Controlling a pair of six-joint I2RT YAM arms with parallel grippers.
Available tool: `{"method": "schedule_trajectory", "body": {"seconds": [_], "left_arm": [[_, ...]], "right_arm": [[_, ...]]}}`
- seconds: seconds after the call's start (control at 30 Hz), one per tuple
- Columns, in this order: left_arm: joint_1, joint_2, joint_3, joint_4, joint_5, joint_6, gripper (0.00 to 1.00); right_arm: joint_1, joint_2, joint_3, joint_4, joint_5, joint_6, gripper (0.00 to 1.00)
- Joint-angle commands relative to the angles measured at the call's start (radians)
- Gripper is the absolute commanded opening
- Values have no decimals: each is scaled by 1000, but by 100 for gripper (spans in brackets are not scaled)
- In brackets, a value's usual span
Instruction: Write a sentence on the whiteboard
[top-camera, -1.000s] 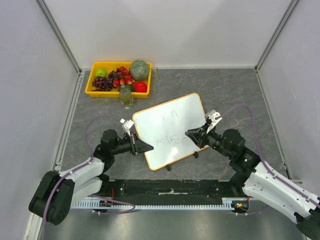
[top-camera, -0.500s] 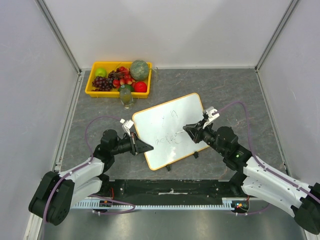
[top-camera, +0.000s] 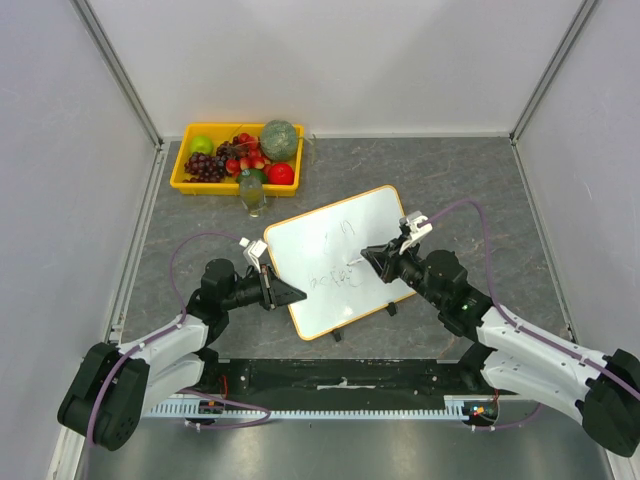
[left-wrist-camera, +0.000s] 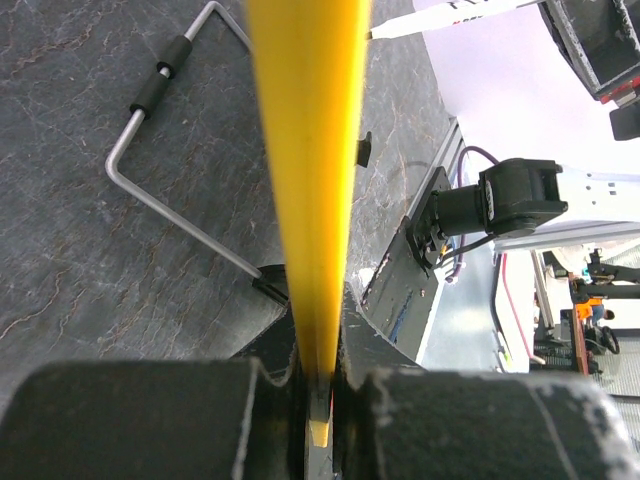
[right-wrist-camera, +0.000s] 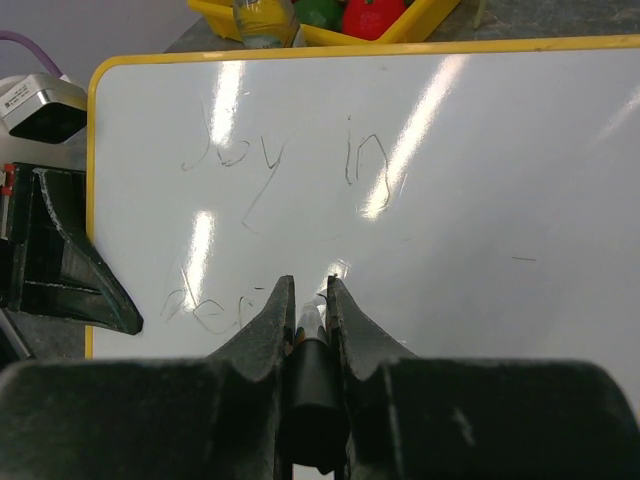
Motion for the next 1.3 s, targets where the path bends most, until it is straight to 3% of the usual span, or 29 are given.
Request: {"method": "schedule_trajectory", "body": {"seconds": [0.0,0.33,0.83,1.27], "left_arm": [[18,21,-12,-145,-167,75,2],[18,23,-11,-145,-166,75,2],[18,27,-9,-142,-163,78,2],[19,29,-8,-142,-161,80,2]], "right_arm": [[-2,23,-21,-42,-3,-13,0],[-2,-35,-59,-139,14,-21,0],[-2,-16,-20,-131,128,-11,0],[-2,-29,-50,-244,54,-27,0]]}}
